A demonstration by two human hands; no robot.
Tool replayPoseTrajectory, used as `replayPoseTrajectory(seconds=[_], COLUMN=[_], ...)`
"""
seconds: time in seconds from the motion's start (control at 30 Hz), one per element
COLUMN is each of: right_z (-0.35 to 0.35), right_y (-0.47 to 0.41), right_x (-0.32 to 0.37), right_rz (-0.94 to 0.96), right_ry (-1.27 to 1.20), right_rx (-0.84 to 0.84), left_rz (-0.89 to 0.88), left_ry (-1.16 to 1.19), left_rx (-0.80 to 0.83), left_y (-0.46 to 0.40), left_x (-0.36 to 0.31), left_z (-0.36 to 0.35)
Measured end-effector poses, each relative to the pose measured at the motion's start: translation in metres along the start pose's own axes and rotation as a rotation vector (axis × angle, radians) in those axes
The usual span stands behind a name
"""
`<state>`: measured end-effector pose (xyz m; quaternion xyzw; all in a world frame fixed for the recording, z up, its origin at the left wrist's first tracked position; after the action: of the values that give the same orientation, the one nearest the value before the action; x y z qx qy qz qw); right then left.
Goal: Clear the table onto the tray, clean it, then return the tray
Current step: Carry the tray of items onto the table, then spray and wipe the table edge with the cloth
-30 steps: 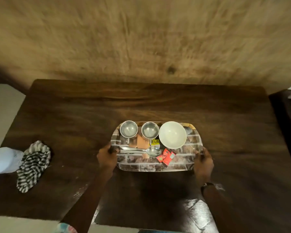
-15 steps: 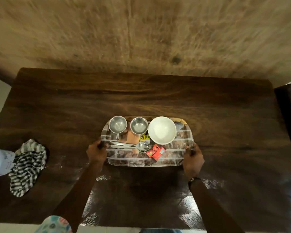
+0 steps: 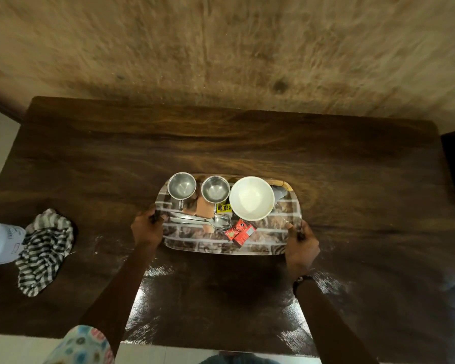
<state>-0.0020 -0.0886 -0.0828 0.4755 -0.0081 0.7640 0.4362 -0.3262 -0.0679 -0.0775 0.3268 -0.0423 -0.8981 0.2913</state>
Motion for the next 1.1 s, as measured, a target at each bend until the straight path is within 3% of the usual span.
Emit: replayPoseTrajectory(seconds=[0.37, 0.5, 0.73, 1.0, 1.1], right_z=[0.003, 0.011, 0.023, -0.061, -0.102], right_y=[-0.001, 0.003, 0.046, 0.139, 0.179], right_x=[-0.005, -0.001, 0.026, 0.075, 0.086], right_rz=[0.057, 0.089, 0.459, 0.811, 0.978], right_ry=[0.035, -0.013, 0.099, 0.120, 0.177], right_rx=[0.064, 0.111, 0.041, 0.348, 0.492], left_rz=[-0.054, 0.035, -0.127, -0.212, -0.266], left_ry=[-0.082, -0.037, 0.077, 0.387, 0.357], left_rx=[0.095, 0.043, -0.169, -0.268, -0.329], left_y=[0.000, 0.008, 0.045, 0.063, 0.064], left_x=[0.004, 0.003, 0.001, 0.037, 0.063], left_z=[-0.002, 0.006, 0.049, 0.106, 0.137])
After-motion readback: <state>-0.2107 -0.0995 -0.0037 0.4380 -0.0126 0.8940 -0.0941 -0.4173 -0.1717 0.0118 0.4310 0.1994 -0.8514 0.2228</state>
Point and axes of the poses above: each hand's wrist, its own y-axis away from the middle knuckle, its own z-axis out of the back of the hand, x = y × z, the point moved 2 cm from there along -y, towards the middle knuckle, and after that the axes turned 5 degrees about -z, right-handed, at the moved point
